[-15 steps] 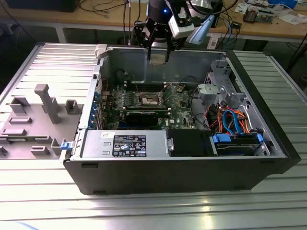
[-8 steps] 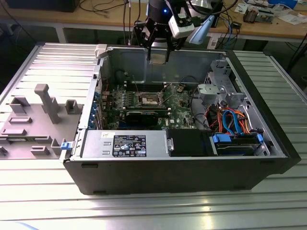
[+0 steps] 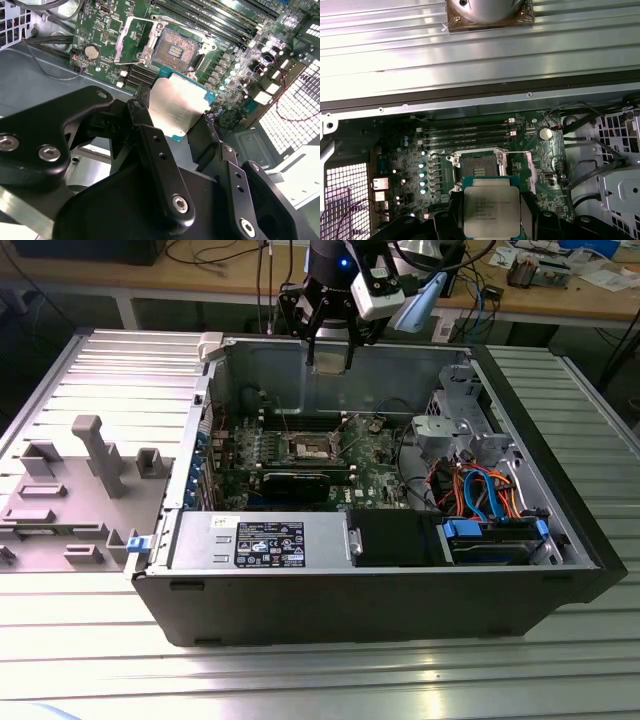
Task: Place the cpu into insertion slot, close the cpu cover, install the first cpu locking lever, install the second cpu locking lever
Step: 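Place the cpu into insertion slot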
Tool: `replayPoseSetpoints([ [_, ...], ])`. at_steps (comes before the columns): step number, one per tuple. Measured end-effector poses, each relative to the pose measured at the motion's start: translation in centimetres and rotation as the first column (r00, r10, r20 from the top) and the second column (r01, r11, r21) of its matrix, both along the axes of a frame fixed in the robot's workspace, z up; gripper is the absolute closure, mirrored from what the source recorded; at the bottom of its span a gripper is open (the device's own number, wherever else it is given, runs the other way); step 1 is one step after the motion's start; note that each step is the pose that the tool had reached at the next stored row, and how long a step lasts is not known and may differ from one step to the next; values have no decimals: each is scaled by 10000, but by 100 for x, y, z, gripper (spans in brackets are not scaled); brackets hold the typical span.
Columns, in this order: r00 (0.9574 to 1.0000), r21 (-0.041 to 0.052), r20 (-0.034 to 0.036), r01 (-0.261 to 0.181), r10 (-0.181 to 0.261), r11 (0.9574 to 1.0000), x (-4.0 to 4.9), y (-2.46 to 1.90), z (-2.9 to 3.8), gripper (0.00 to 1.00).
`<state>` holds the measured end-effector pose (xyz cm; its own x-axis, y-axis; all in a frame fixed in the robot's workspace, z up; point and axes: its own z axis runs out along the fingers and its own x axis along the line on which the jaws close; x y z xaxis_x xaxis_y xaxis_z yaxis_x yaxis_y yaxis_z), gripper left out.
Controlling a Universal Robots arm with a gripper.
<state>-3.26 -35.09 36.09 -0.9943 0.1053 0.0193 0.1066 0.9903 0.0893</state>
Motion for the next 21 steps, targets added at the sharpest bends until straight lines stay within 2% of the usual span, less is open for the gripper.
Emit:
replayPoseSetpoints([
  [4, 9999, 0, 0, 158, -158, 9999, 0, 0, 0, 46],
  [21, 9995, 0, 0, 317, -317, 9995, 0, 0, 0, 46],
])
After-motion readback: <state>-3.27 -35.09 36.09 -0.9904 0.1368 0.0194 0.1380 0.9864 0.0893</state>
